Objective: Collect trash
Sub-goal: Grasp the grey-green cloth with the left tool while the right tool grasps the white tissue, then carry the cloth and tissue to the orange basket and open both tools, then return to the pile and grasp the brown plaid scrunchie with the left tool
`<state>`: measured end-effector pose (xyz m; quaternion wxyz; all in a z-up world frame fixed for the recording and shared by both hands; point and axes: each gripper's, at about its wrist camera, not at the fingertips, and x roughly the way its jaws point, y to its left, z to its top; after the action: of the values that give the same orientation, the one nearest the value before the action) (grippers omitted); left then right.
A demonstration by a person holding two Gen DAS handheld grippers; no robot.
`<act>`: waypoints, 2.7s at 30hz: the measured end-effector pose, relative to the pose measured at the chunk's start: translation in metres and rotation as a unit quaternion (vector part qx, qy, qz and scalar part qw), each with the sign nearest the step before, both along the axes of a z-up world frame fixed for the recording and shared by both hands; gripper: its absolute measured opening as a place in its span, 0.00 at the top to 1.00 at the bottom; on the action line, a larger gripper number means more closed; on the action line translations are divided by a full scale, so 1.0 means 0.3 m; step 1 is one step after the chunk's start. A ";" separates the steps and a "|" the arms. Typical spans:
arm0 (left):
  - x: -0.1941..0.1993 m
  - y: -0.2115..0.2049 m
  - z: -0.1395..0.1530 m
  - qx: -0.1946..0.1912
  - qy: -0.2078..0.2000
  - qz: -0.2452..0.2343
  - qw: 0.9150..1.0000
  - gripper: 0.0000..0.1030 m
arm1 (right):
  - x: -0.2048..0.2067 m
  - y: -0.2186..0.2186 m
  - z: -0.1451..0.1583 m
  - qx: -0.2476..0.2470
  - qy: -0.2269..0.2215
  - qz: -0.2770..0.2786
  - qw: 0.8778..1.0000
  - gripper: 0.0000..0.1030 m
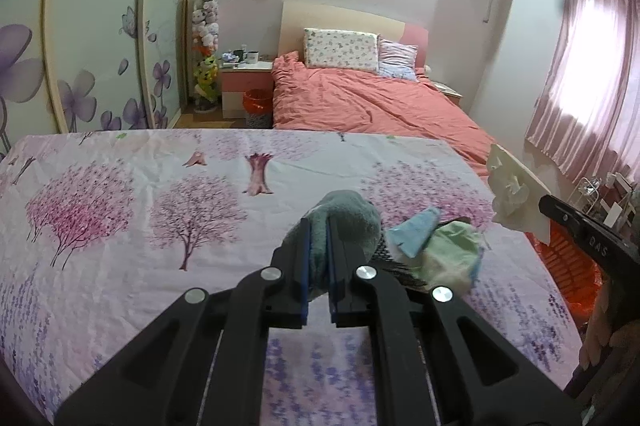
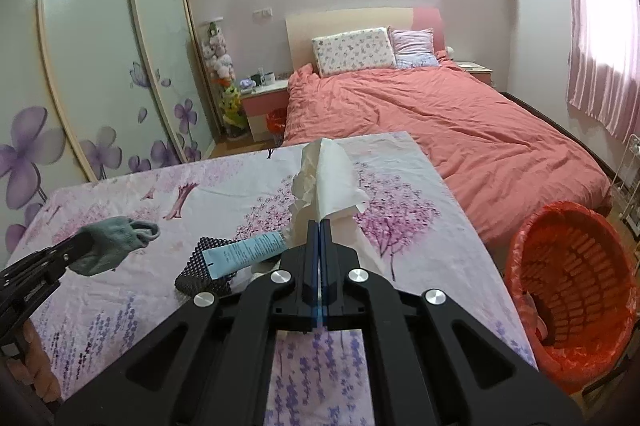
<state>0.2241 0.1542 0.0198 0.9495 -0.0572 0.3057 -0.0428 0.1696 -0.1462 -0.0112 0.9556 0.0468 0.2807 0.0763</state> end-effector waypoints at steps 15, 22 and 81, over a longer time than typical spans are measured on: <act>-0.045 -0.186 0.097 0.011 -0.023 -0.041 0.999 0.92 | -0.129 -0.103 0.066 0.022 -0.043 -0.012 0.999 0.99; -0.047 -0.286 0.127 0.009 -0.027 -0.063 0.998 0.92 | -0.167 -0.180 0.076 0.031 -0.054 -0.028 0.998 0.99; 0.059 -0.959 -0.149 0.081 0.027 -0.174 0.981 0.42 | -0.242 -0.813 -0.128 0.049 -0.021 -0.228 0.972 0.61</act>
<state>0.2419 -0.1336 -0.0250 0.9203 0.0727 0.3393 -0.1809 0.0969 -0.3901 -0.0496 0.9499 0.1549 0.2386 -0.1294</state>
